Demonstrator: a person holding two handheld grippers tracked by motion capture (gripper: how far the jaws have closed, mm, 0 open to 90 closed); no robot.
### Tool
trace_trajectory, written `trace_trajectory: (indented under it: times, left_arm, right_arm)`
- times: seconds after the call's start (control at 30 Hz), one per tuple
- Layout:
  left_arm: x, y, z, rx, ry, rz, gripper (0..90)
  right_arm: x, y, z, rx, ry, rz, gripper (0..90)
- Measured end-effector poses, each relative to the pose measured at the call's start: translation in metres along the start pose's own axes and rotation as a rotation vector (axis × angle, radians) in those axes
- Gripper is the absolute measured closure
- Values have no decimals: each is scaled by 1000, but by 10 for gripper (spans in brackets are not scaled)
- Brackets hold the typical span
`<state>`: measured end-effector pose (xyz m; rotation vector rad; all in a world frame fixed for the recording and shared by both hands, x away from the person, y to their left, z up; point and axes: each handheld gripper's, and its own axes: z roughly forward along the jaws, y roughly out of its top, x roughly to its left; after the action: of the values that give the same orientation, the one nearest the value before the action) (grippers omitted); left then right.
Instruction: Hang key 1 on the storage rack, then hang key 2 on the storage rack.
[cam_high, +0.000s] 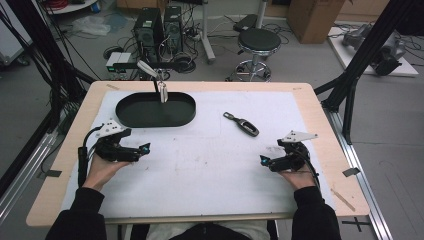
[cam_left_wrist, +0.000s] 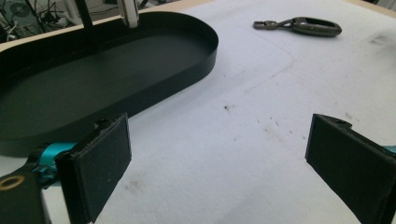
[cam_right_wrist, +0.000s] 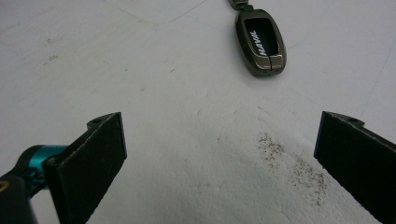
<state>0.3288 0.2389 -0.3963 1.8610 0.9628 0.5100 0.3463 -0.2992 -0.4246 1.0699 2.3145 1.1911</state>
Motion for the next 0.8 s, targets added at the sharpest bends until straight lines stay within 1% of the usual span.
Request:
trace_trajectory:
  times: [0.03, 0.13, 0.23, 0.33, 0.4, 0.5, 0.53, 0.6, 0.7, 0.77, 0.8]
  left_arm:
    - [-1, -3, -1, -4, -1, 4, 74]
    - [-3, -9, -1, 7, -3, 7, 74]
    - [-4, -13, -1, 22, -8, 11, 74]
    - [-5, -15, -2, 29, -15, 14, 74]
    - [-4, -17, -3, 34, -19, 15, 74]
    - [-3, -22, -3, 47, -20, 15, 74]
    - [-3, -24, -4, 50, -20, 12, 74]
    - [-2, -27, -6, 52, -12, 16, 74]
    - [1, -30, -10, 48, -22, 3, 74]
    - [2, -33, -12, 47, -19, 0, 74]
    - [2, -33, -13, 51, -17, -1, 74]
  right_arm:
    - [0, 1, 0, -2, -1, 6, 14]
    - [-3, 10, 0, -13, 12, 27, 14]
    - [-6, 19, 3, 1, -3, 21, 14]
    - [-6, 32, 7, 14, 0, 22, 14]
    - [-6, 42, 10, 17, -1, 6, 14]
    - [-6, 54, 14, 36, 3, 0, 14]
    - [-6, 56, 16, 39, 3, -8, 14]
    - [-7, 63, 21, 61, -3, -15, 14]
    - [-10, 71, 30, 88, -4, -17, 14]
    - [-11, 75, 35, 92, -5, -27, 14]
    - [-11, 78, 39, 102, -3, -24, 14]
